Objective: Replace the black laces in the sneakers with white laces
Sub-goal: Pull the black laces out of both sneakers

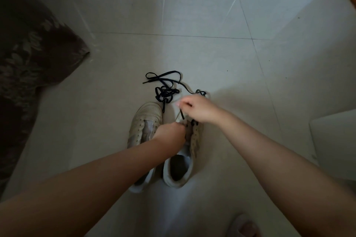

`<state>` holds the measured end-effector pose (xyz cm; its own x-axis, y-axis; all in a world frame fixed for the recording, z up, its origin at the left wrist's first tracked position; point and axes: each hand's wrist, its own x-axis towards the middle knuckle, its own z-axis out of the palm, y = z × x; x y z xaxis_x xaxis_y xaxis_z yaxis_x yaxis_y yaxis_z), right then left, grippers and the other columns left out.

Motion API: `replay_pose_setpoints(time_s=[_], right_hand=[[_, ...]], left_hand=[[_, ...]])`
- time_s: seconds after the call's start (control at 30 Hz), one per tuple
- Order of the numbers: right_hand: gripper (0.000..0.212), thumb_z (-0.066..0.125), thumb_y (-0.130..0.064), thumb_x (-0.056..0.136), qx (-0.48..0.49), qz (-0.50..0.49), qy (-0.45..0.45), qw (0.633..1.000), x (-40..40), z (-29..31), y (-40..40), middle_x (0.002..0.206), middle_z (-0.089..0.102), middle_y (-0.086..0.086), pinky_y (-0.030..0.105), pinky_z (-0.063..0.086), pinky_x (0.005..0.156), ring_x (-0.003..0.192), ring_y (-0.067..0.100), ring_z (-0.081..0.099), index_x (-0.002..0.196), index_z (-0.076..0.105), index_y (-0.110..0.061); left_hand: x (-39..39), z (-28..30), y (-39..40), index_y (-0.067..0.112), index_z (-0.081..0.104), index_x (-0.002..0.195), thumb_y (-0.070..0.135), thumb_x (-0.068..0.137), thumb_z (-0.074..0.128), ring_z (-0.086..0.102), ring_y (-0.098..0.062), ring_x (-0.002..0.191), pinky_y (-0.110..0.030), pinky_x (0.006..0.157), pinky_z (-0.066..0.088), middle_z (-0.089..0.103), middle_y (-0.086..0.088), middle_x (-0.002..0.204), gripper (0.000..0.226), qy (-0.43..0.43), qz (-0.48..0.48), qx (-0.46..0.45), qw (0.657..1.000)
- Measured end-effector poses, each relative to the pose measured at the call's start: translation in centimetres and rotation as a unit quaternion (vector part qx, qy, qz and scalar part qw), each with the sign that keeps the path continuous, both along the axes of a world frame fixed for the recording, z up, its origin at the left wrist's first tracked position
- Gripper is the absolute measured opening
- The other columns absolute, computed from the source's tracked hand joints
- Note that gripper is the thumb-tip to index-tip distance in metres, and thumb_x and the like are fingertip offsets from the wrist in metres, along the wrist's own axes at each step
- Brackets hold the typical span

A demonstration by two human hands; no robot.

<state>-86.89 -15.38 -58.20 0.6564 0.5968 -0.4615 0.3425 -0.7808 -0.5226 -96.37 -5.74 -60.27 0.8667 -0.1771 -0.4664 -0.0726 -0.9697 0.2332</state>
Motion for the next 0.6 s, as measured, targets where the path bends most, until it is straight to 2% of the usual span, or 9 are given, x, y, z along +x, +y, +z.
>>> replay_pose_setpoints(time_s=[0.07, 0.17, 0.27, 0.33, 0.37, 0.43, 0.47, 0.53, 0.6], right_hand=[[0.041, 0.046, -0.032, 0.099, 0.106, -0.13, 0.019, 0.986, 0.6, 1.0, -0.6, 0.063, 0.048, 0.0, 0.031, 0.036, 0.059, 0.059, 0.013, 0.042, 0.059, 0.042, -0.021], [0.037, 0.048, -0.029, 0.098, 0.222, -0.303, 0.044, 0.926, 2.2, 2.5, -2.0, 0.057, 0.039, -0.002, 0.027, 0.029, 0.052, 0.052, 0.014, 0.032, 0.062, 0.046, -0.02], [0.019, 0.049, -0.028, 0.097, 0.183, -0.346, 0.041, 0.919, 3.4, 1.9, -2.8, 0.079, 0.058, 0.002, 0.016, 0.04, 0.054, 0.057, 0.011, 0.05, 0.087, 0.059, -0.015], [0.029, 0.055, -0.033, 0.093, 0.096, -0.332, -0.008, 0.938, 2.7, 0.3, -3.5, 0.114, 0.054, 0.005, 0.022, 0.05, 0.076, 0.082, 0.018, 0.062, 0.115, 0.055, -0.015], [0.033, 0.057, -0.035, 0.091, 0.049, -0.306, -0.058, 0.949, 1.9, -0.6, -4.1, 0.119, 0.049, 0.005, 0.028, 0.048, 0.084, 0.09, 0.021, 0.061, 0.118, 0.053, -0.016], [0.02, 0.059, -0.038, 0.089, -0.012, -0.24, -0.144, 0.96, -0.3, -1.9, -5.2, 0.103, 0.053, 0.004, 0.032, 0.045, 0.078, 0.089, 0.021, 0.057, 0.095, 0.058, -0.019], [0.021, 0.059, -0.04, 0.089, -0.038, -0.213, -0.13, 0.968, -1.1, -2.6, -5.7, 0.09, 0.056, 0.003, 0.031, 0.044, 0.072, 0.083, 0.021, 0.056, 0.082, 0.057, -0.02], [0.033, 0.061, -0.042, 0.088, -0.068, -0.195, -0.027, 0.978, -2.4, -4.0, -6.4, 0.068, 0.053, 0.004, 0.03, 0.039, 0.063, 0.069, 0.02, 0.053, 0.068, 0.053, -0.016], [0.039, 0.063, -0.042, 0.087, -0.055, -0.211, 0.043, 0.975, -3.1, -4.8, -6.4, 0.062, 0.049, 0.008, 0.03, 0.034, 0.059, 0.061, 0.02, 0.049, 0.064, 0.052, -0.013]], left_hand=[[0.1, 0.0, 0.0, 0.008, 0.057, 0.108, 0.013, 0.098, 0.037, 0.064, -0.025, 0.087, -0.029, 0.061, 0.042, 0.064, -0.009, 0.101, 0.023, 0.009, 0.006, 0.003, 1.0], [0.3, -0.1, 0.0, 0.008, 0.057, 0.107, 0.013, 0.097, 0.037, 0.063, -0.023, 0.083, -0.029, 0.061, 0.045, 0.063, -0.008, 0.097, 0.023, 0.02, 0.018, -0.002, 1.0], [0.0, 0.0, 0.1, 0.009, 0.052, 0.112, 0.016, 0.097, 0.037, 0.063, -0.024, 0.082, -0.03, 0.061, 0.044, 0.063, -0.008, 0.096, 0.023, 0.011, 0.034, -0.015, 0.999], [-0.6, 0.3, 0.2, 0.012, 0.046, 0.115, 0.023, 0.098, 0.037, 0.063, -0.025, 0.075, -0.031, 0.059, 0.045, 0.064, -0.005, 0.089, 0.023, -0.028, 0.037, -0.031, 0.998], [-0.9, 0.4, 0.2, 0.014, 0.044, 0.114, 0.029, 0.098, 0.036, 0.063, -0.024, 0.072, -0.03, 0.058, 0.046, 0.061, -0.002, 0.083, 0.023, -0.055, 0.03, -0.041, 0.997], [-1.4, 0.8, 0.1, 0.019, 0.045, 0.103, 0.04, 0.098, 0.035, 0.061, -0.021, 0.07, -0.029, 0.059, 0.046, 0.053, 0.003, 0.077, 0.025, -0.089, 0.016, -0.062, 0.994], [-1.6, 0.9, -0.1, 0.021, 0.046, 0.094, 0.046, 0.097, 0.035, 0.061, -0.02, 0.071, -0.028, 0.06, 0.047, 0.052, 0.004, 0.077, 0.027, -0.089, 0.017, -0.07, 0.993], [-1.6, 0.7, -0.5, 0.021, 0.045, 0.08, 0.053, 0.094, 0.038, 0.061, -0.019, 0.07, -0.029, 0.062, 0.051, 0.057, 0.002, 0.078, 0.036, -0.06, 0.023, -0.069, 0.996], [-1.3, 0.2, -0.9, 0.018, 0.054, 0.075, 0.058, 0.091, 0.04, 0.06, -0.017, 0.069, -0.029, 0.063, 0.052, 0.06, 0.0, 0.079, 0.045, -0.028, 0.019, -0.042, 0.999]])
